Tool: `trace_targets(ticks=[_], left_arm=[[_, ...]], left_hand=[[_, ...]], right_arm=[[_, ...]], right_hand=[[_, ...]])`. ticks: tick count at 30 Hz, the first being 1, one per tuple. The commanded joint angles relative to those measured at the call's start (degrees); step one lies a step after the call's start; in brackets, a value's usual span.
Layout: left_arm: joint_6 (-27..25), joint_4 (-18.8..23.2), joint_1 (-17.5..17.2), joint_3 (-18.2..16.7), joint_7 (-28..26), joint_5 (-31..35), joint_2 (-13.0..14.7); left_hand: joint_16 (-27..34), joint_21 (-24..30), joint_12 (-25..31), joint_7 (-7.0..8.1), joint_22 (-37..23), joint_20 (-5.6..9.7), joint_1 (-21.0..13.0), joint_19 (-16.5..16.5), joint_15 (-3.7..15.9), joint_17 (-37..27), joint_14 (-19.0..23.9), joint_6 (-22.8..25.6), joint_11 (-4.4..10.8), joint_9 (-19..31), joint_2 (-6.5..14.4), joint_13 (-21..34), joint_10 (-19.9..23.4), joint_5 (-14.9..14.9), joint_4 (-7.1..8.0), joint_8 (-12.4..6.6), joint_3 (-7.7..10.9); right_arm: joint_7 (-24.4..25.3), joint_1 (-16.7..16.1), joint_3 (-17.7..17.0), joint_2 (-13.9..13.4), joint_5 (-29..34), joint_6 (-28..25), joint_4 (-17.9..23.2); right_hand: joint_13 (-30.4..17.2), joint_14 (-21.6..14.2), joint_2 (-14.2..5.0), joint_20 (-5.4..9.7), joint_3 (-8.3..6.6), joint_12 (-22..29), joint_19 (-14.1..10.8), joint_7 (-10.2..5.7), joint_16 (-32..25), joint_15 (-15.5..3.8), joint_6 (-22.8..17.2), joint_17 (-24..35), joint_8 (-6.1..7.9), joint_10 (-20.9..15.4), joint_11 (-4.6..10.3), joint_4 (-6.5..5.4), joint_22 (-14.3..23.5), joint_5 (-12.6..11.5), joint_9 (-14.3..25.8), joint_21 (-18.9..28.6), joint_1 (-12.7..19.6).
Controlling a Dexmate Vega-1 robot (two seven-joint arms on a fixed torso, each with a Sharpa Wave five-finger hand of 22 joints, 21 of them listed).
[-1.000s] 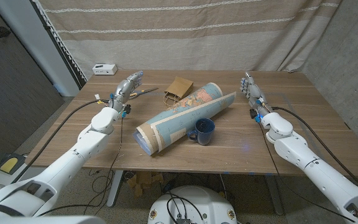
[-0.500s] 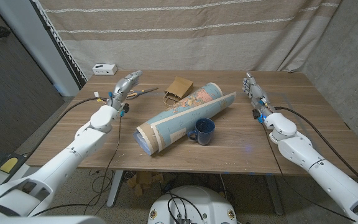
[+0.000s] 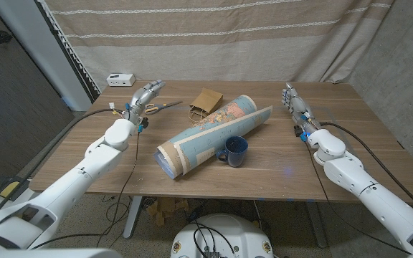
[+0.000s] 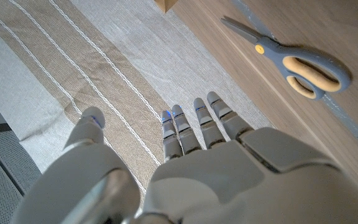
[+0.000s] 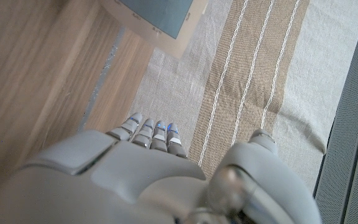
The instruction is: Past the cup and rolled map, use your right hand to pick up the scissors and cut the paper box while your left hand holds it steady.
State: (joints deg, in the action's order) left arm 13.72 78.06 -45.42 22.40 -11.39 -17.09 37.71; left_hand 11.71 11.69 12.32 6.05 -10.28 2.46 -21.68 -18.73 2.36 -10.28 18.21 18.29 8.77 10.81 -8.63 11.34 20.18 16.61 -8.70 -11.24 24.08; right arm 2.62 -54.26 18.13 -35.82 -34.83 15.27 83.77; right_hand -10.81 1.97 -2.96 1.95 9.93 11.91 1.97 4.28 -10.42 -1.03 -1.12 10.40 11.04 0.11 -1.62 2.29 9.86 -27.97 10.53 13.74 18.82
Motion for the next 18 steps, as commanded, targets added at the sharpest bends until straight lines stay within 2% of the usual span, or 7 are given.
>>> trace_targets(ticks=[1,3,4,9,11,14,18], left_arm=[[-3.5,2.2,0.4,0.2,-2.2,2.2,1.1],[-4.2,2.4,0.7,0.4,-2.1,2.6,1.3],[-4.7,2.7,0.8,0.6,-2.7,3.4,1.5],[-7.3,4.0,1.7,1.8,-4.0,6.9,2.5],[-7.9,4.2,1.8,2.0,-4.4,7.6,2.6],[-9.8,5.0,2.5,3.2,-6.0,11.2,3.3],[-10.6,4.8,3.1,3.9,-5.9,12.2,3.1]], left_hand=[[-0.9,0.1,-0.1,0.01,-0.1,7.17,-0.9,0.2,7.9,-0.3,-1.8,-0.2,-0.35,0.3,-0.1,0.2,-0.6,0.6,-0.53,-0.22,0.06],[-1.1,-0.1,-0.1,-1.29,0.0,7.56,-1.4,0.4,7.85,-0.2,-2.5,0.5,-1.06,0.3,-0.2,0.2,-0.5,0.7,-0.6,-0.51,0.02],[-1.3,-0.2,-0.2,-1.43,0.0,7.81,-1.6,0.6,7.94,-0.1,-2.9,0.6,-1.5,0.3,-0.2,0.1,-0.7,0.7,-0.64,-0.54,0.03],[-1.6,-0.6,-0.2,-1.58,0.1,8.26,-2.3,1.6,8.32,0.0,-4.2,0.7,-1.2,0.2,-0.2,0.0,-0.4,0.8,-0.76,-0.5,0.09],[-1.6,-0.7,-0.2,-1.43,0.1,8.06,-2.4,1.8,8.35,0.0,-4.3,0.6,-0.83,0.2,-0.2,0.0,-0.5,0.8,-0.8,-0.45,0.1],[-1.4,-0.7,-0.1,-0.33,0.1,7.82,-2.9,2.0,8.32,0.0,-4.3,1.7,-0.52,0.3,-0.4,0.0,-0.4,0.9,-0.85,-0.89,0.05],[-1.0,-0.6,-0.3,0.33,0.1,7.58,-3.5,1.9,8.28,-0.1,-3.5,0.1,-0.08,0.4,-0.5,0.1,-0.8,1.0,-0.85,-0.33,-0.02]], right_arm=[[-1.9,-1.0,-1.1,-0.6,-2.5,0.1,0.3],[-2.2,-0.9,-1.0,-0.8,-1.9,0.4,0.1],[-2.0,-0.8,-0.8,-1.1,-1.0,0.6,0.2],[-1.9,-0.7,-0.8,-1.3,-0.8,0.5,0.3],[-2.0,-0.7,-0.7,-1.4,-0.8,0.5,0.3],[-1.6,-0.5,-0.5,-1.9,0.1,0.0,0.6],[-1.0,-0.4,-0.5,-2.1,0.6,-0.2,0.9]], right_hand=[[-0.1,0.1,-0.3,1.15,-0.09,0.3,0.4,-0.25,-0.3,-0.27,0.2,0.0,0.29,-0.2,-0.03,0.4,0.2,-0.3,0.1,-0.3,0.8],[-0.1,0.1,-0.42,1.12,-0.16,0.3,0.4,-0.25,-0.3,-0.27,0.2,0.0,0.29,-0.1,0.06,0.46,0.2,-0.3,0.1,-0.4,0.9],[-0.1,0.1,-0.46,1.12,-0.19,0.3,0.4,-0.28,-0.2,-0.3,0.3,0.0,0.28,-0.1,0.09,0.48,0.2,-0.4,0.1,-0.4,1.0],[-0.1,0.4,-0.76,1.15,-0.38,0.2,0.6,-0.38,-0.2,-0.28,0.5,0.0,0.2,0.2,0.1,0.7,0.2,-0.5,0.1,-0.7,1.5],[-0.1,0.4,-0.82,1.16,-0.43,0.2,0.6,-0.39,-0.1,-0.27,0.6,0.0,0.19,0.3,0.14,0.76,0.2,-0.5,0.1,-0.7,1.6],[-0.1,0.4,-0.94,1.17,-0.52,0.2,0.6,-0.42,-0.2,-0.33,0.6,0.0,0.2,0.3,0.15,0.89,0.2,-0.6,0.1,-0.8,1.9],[-0.1,0.5,-1.04,1.15,-0.6,0.2,0.6,-0.42,-0.1,-0.36,0.7,0.0,0.2,0.3,0.19,1.02,0.2,-0.6,0.1,-0.8,2.1]])
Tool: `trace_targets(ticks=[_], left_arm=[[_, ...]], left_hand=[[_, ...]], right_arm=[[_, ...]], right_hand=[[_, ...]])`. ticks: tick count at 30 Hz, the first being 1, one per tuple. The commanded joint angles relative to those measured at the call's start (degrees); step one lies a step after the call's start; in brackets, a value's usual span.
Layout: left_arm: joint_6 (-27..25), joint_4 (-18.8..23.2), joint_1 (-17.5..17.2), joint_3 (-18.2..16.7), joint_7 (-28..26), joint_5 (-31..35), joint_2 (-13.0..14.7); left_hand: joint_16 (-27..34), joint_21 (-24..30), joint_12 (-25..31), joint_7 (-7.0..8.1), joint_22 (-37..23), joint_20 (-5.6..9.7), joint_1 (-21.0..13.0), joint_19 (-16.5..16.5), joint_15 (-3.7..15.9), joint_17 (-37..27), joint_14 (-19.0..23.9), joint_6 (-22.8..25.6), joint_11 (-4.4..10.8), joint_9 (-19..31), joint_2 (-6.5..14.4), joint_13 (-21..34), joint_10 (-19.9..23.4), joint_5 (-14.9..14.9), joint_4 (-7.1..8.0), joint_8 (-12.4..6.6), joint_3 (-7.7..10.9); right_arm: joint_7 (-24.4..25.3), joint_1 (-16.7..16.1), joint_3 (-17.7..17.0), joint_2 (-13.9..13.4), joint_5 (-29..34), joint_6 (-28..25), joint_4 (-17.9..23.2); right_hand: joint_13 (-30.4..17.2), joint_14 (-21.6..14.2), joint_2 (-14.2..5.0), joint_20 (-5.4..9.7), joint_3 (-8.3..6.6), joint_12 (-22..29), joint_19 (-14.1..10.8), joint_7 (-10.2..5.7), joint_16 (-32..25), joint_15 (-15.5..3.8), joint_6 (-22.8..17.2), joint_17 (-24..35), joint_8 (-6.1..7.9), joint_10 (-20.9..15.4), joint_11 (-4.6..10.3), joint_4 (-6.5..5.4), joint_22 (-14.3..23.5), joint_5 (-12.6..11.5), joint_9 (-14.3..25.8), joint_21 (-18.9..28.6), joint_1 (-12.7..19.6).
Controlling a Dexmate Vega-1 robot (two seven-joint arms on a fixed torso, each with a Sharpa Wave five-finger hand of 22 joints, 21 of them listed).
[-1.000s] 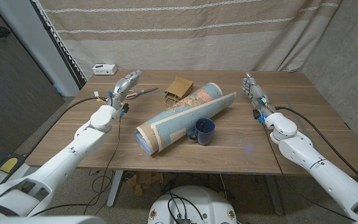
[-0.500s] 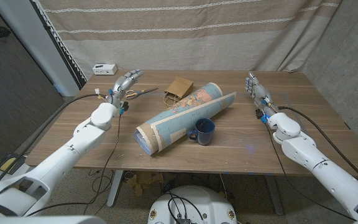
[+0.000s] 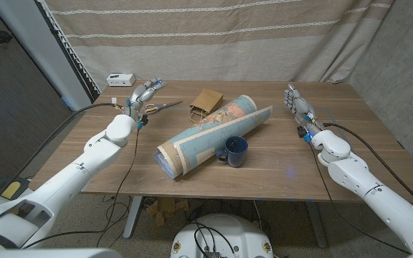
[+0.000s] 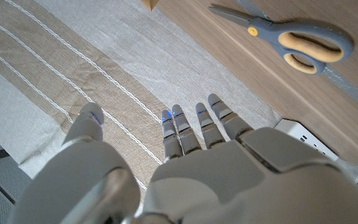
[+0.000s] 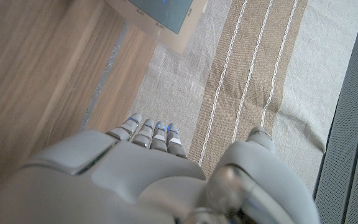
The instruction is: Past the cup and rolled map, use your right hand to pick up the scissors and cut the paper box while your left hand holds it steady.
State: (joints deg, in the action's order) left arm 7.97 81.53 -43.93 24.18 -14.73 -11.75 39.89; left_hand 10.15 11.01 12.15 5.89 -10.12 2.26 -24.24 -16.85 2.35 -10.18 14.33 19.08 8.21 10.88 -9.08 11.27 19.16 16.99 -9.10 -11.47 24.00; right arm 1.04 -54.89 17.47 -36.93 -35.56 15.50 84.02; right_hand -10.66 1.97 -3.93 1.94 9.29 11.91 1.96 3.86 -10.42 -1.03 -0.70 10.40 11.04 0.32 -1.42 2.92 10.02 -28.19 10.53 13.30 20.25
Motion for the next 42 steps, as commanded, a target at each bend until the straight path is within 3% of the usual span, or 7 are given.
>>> trace_targets(ticks=[1,8,12,16,22,29,42], left_arm=[[-4.9,1.3,1.6,2.1,-2.6,6.9,0.9],[-7.0,1.7,2.2,3.0,-2.6,8.7,1.3],[-7.9,1.8,2.7,3.3,-2.1,9.4,1.8],[-8.9,2.2,3.0,3.6,-1.8,10.4,2.5],[-11.3,3.2,3.3,4.0,-1.7,11.7,3.3],[-13.7,4.1,3.2,4.2,-3.5,13.0,3.0],[-17.2,4.4,5.2,6.5,-5.4,17.8,2.2]], left_hand=[[0.6,0.1,-0.1,0.46,-0.1,7.65,-0.9,0.0,8.31,-0.2,0.4,-0.7,0.52,0.3,0.0,0.2,0.2,0.6,-0.45,-0.11,0.06],[0.7,0.1,0.0,0.48,-0.1,7.4,-1.2,0.0,8.29,-0.2,0.6,-0.4,0.5,0.4,-0.1,0.2,0.2,0.7,-0.46,-0.26,0.03],[1.0,0.2,0.5,-1.28,-0.1,7.36,-2.3,-0.2,7.89,-0.3,1.5,1.7,0.0,0.4,0.0,0.3,1.5,0.8,-0.48,-1.09,0.07],[1.2,0.3,0.7,-1.67,-0.1,7.23,-2.8,-0.4,7.66,-0.3,1.9,2.3,-0.23,0.5,0.1,0.4,2.1,0.9,-0.52,-1.28,0.17],[1.3,0.6,0.8,-1.26,-0.1,7.15,-3.9,-1.2,7.96,-0.3,2.5,2.5,-0.26,0.5,0.3,0.4,2.4,1.0,-0.68,-1.3,0.42],[1.0,0.7,0.2,0.33,-0.1,7.55,-5.9,-1.7,8.62,-0.3,2.2,1.3,1.23,0.5,-0.1,0.5,1.0,1.1,-0.95,-0.75,0.45],[1.2,1.9,0.4,1.29,-0.3,8.99,-10.7,-5.9,9.9,-0.4,4.4,3.6,2.15,1.0,0.5,0.7,0.9,0.9,-0.92,-1.71,1.01]], right_arm=[[0.6,0.2,0.1,-1.0,1.4,-0.5,0.7],[1.1,0.1,-0.1,-1.6,1.8,-0.7,1.0],[0.9,0.4,-0.1,-1.8,2.1,-0.7,0.7],[1.0,0.5,-0.2,-1.9,2.0,-1.1,0.6],[0.5,0.6,-0.3,-2.0,1.9,-0.9,0.2],[0.1,0.7,-0.4,-2.1,1.7,-0.5,-0.3],[-1.0,0.9,-0.8,-2.3,0.9,0.0,-1.3]], right_hand=[[-0.2,0.5,-0.09,1.15,0.02,0.2,0.6,-0.03,-0.1,-0.35,0.3,0.0,0.2,0.1,-0.05,0.41,0.1,-0.4,0.1,-0.4,0.8],[-0.2,0.5,-0.23,1.15,-0.07,0.1,0.5,-0.05,-0.1,-0.33,0.3,0.0,0.2,0.2,-0.02,0.58,0.1,-0.5,0.1,-0.5,1.1],[-0.2,0.5,-0.21,1.1,-0.01,0.2,0.6,-0.03,-0.2,-0.38,0.3,0.0,0.2,0.2,-0.04,0.56,0.1,-0.4,0.1,-0.6,1.1],[-0.2,0.6,-0.05,1.12,0.2,0.2,0.5,-0.1,-0.2,-0.4,0.3,0.0,0.17,0.2,0.03,0.44,0.1,-0.4,0.1,-0.7,0.8],[-0.2,0.6,0.18,1.07,0.49,0.2,0.6,-0.12,-0.2,-0.44,0.4,0.0,0.11,0.2,0.13,0.31,0.1,-0.3,0.1,-0.8,0.4],[-0.2,0.6,0.35,1.03,0.78,0.2,0.5,-0.2,-0.2,-0.45,0.4,0.1,0.07,0.3,0.12,0.16,0.1,-0.2,0.1,-0.9,0.1],[-0.2,0.7,0.38,0.89,1.06,0.1,0.5,-0.25,-0.2,-0.53,0.6,0.1,0.02,0.5,0.3,0.01,0.1,-0.2,0.1,-1.0,-0.2]])
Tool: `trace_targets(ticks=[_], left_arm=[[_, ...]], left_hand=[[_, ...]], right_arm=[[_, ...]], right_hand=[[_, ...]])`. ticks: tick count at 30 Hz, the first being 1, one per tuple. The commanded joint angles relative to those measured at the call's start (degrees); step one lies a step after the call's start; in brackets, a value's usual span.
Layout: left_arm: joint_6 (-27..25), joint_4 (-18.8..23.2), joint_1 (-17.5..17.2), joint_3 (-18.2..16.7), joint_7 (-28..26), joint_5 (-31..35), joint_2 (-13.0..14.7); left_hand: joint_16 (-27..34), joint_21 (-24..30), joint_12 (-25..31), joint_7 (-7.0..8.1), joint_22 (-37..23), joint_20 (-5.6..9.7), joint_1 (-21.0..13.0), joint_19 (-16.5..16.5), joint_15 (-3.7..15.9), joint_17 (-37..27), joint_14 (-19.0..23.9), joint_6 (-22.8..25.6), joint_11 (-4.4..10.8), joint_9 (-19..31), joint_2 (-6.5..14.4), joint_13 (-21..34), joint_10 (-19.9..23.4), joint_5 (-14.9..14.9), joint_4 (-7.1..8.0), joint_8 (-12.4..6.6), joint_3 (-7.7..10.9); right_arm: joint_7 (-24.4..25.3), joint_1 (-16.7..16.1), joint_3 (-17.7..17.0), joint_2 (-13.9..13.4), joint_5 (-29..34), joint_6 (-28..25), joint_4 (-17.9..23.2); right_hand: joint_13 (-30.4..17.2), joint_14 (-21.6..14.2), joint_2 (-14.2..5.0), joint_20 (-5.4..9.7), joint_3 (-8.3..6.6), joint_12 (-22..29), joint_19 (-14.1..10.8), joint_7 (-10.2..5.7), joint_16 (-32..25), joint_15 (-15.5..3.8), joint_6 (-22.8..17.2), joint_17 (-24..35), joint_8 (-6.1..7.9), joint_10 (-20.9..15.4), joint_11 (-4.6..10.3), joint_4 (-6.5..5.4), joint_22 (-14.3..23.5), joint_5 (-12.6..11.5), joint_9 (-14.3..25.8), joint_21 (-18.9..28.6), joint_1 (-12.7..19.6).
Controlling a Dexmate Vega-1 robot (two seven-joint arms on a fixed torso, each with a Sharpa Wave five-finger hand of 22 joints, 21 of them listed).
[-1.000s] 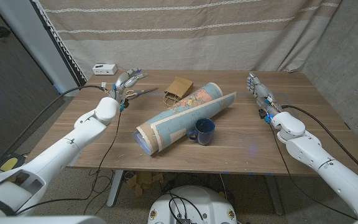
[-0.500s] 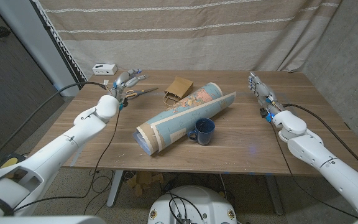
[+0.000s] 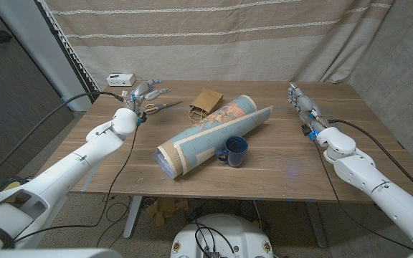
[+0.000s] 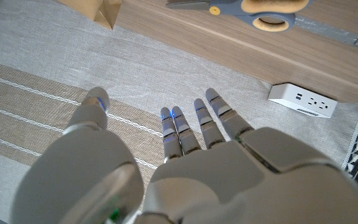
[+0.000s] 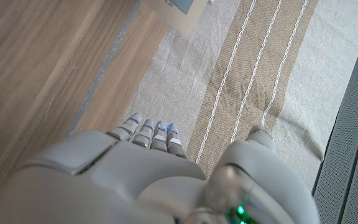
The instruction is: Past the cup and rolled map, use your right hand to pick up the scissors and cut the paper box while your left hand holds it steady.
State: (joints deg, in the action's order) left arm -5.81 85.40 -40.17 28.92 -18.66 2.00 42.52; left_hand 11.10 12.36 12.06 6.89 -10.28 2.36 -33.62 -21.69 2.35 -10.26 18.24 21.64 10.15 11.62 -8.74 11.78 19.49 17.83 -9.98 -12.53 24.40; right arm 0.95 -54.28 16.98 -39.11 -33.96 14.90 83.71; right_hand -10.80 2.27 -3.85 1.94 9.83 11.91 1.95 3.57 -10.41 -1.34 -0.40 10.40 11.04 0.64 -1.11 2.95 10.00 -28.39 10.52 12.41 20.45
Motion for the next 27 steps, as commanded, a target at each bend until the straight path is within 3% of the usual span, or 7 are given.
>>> trace_targets(ticks=[1,8,14,21,24,27], left_arm=[[-3.2,0.4,1.6,1.9,-1.4,4.3,-0.3],[-5.5,1.0,2.1,2.4,-1.7,6.0,-0.1],[-8.8,0.3,3.2,3.1,-2.5,7.4,-1.2],[-9.5,-1.7,5.4,5.0,-1.2,9.0,-1.4],[-9.7,-2.5,6.4,6.1,-1.0,10.4,-1.5],[-10.3,-3.0,7.1,6.6,-0.8,10.9,-1.9]], left_hand=[[0.3,0.6,0.6,0.28,-0.2,8.93,-1.6,-1.3,9.93,-0.3,0.6,1.3,0.4,0.3,0.1,0.2,0.7,0.1,-0.03,-0.74,0.64],[0.2,0.5,0.8,0.47,-0.3,8.73,-2.4,-1.3,9.92,-0.3,0.8,2.0,0.51,0.5,0.1,0.3,1.1,-0.1,0.08,-1.06,0.69],[0.7,0.7,1.5,-0.73,-0.3,8.07,-3.0,-2.5,9.55,-0.5,2.4,4.5,0.22,0.9,-0.2,0.5,3.0,-0.5,0.52,-2.13,0.33],[0.8,0.8,1.7,-0.88,-0.3,7.85,-3.0,-3.1,9.43,-0.5,3.0,5.0,-0.01,1.0,-0.6,0.5,3.6,-0.7,0.65,-2.26,-0.07],[0.9,2.0,1.8,-0.99,-0.4,8.14,-3.2,-6.7,9.71,-0.5,4.2,5.2,-0.41,1.1,-0.8,0.6,4.3,-0.9,0.79,-2.17,-0.67],[1.1,2.2,2.1,-1.29,-0.4,8.09,-3.4,-7.5,9.7,-0.5,4.9,5.6,-0.33,1.1,-0.9,0.7,5.0,-1.1,0.75,-2.29,-0.88]], right_arm=[[-1.1,0.3,-0.3,-0.1,-0.7,0.7,-1.2],[-0.9,0.5,-0.4,0.1,-0.8,0.7,-1.5],[-0.5,0.4,-0.4,0.1,-0.4,1.1,-1.4],[0.1,0.2,-0.6,-0.2,0.0,1.0,-0.7],[0.4,0.1,-0.6,-0.3,0.1,0.8,-0.4],[0.5,0.1,-0.6,-0.4,0.4,0.7,-0.3]], right_hand=[[-0.1,0.4,0.3,0.89,0.53,0.1,0.5,0.01,-0.2,-0.26,0.3,0.1,0.01,0.1,-0.01,-0.03,0.2,0.0,0.1,-0.2,-0.4],[-0.1,0.5,0.25,0.88,0.63,0.1,0.4,-0.02,-0.2,-0.2,0.4,0.1,-0.02,0.2,0.04,-0.07,0.2,0.0,0.1,-0.2,-0.5],[-0.1,0.5,0.23,0.9,0.69,0.1,0.4,-0.08,-0.2,-0.27,0.4,0.1,-0.02,0.2,0.02,-0.06,0.2,0.0,0.1,-0.3,-0.5],[-0.1,0.4,0.27,0.9,0.76,0.2,0.3,-0.12,-0.2,-0.27,0.4,0.1,0.0,0.2,0.03,0.02,0.2,0.0,0.1,-0.4,-0.4],[-0.1,0.5,0.28,0.93,0.78,0.1,0.3,-0.16,-0.2,-0.39,0.5,0.1,-0.01,0.3,0.08,0.08,0.2,-0.1,0.1,-0.4,-0.3],[-0.1,0.6,0.3,0.9,0.78,0.1,0.2,-0.16,-0.2,-0.49,0.7,0.1,-0.05,0.4,0.05,0.16,0.2,-0.1,0.1,-0.4,-0.1]])
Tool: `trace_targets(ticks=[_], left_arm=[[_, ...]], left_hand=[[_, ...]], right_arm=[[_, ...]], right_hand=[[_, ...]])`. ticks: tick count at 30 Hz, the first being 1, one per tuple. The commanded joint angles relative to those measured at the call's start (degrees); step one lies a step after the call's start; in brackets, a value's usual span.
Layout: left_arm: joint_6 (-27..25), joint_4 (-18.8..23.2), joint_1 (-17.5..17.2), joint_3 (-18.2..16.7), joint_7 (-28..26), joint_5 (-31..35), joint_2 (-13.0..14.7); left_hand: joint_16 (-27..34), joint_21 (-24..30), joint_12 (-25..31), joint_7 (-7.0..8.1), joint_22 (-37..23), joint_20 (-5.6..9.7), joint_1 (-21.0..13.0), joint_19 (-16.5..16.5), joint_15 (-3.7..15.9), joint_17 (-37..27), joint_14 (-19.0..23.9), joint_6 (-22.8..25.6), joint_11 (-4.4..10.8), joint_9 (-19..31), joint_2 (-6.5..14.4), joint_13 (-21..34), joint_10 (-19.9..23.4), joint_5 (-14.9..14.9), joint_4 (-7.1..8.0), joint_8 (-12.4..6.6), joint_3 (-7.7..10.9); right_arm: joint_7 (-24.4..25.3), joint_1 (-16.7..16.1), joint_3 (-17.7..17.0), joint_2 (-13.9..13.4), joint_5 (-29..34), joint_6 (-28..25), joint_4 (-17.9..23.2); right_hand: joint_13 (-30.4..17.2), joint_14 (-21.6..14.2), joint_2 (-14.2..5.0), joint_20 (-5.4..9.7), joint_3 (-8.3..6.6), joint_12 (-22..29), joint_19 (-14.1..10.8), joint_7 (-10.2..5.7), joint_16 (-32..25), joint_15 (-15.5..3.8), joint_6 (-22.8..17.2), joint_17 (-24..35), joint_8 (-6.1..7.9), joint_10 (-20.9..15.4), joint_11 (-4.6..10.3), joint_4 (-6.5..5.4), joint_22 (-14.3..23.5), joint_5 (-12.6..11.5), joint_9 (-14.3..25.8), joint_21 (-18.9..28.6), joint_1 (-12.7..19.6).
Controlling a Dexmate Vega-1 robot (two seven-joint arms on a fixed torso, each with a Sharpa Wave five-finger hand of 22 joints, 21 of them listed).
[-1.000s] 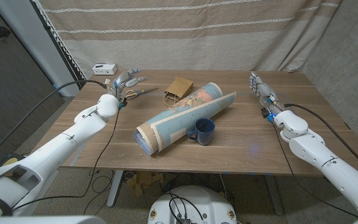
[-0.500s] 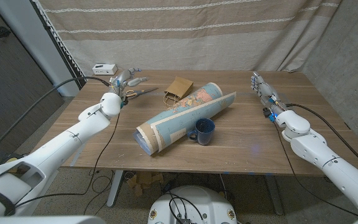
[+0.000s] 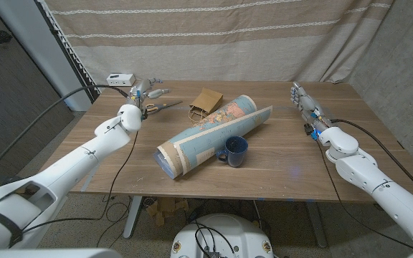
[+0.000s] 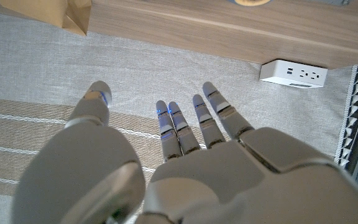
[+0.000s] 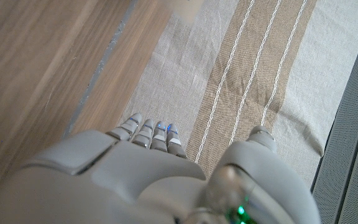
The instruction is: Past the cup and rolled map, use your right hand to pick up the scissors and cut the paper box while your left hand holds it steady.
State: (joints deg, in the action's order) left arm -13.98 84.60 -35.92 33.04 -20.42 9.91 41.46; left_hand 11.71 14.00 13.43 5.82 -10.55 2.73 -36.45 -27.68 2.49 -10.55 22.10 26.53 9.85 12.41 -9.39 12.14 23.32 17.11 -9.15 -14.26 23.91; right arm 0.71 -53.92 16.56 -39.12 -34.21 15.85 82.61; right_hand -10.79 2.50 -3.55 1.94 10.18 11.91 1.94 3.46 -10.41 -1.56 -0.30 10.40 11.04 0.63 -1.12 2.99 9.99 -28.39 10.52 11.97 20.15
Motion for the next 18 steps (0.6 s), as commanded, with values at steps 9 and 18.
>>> trace_targets(ticks=[9,18], left_arm=[[-4.5,-2.6,4.4,4.5,1.5,5.9,-0.7],[-6.6,-3.9,5.5,6.0,0.5,8.6,-1.6]], left_hand=[[0.7,0.1,1.2,0.14,-0.2,7.2,-0.6,-1.0,9.54,-0.3,2.5,1.6,0.32,0.3,-0.5,0.5,2.8,-0.6,0.05,-0.72,-1.06],[1.0,-0.5,2.0,0.19,-0.3,6.9,-0.3,-0.2,9.65,-0.5,3.9,4.4,0.34,0.3,-0.3,0.8,5.3,-0.9,0.32,-1.57,-1.93]], right_arm=[[1.0,-0.1,-0.1,-0.3,0.7,-0.6,1.0],[1.9,-0.2,-0.2,-0.2,1.0,-0.8,1.2]], right_hand=[[-0.1,0.6,0.06,0.81,0.47,0.0,0.3,-0.07,-0.1,-0.17,1.0,0.0,-0.12,0.7,0.17,0.35,0.2,-0.2,0.1,-0.1,0.5],[-0.1,0.9,0.0,0.85,0.51,-0.2,0.2,0.05,-0.1,-0.16,1.5,0.0,-0.21,1.3,0.06,0.51,0.2,-0.3,0.1,-0.2,0.8]])
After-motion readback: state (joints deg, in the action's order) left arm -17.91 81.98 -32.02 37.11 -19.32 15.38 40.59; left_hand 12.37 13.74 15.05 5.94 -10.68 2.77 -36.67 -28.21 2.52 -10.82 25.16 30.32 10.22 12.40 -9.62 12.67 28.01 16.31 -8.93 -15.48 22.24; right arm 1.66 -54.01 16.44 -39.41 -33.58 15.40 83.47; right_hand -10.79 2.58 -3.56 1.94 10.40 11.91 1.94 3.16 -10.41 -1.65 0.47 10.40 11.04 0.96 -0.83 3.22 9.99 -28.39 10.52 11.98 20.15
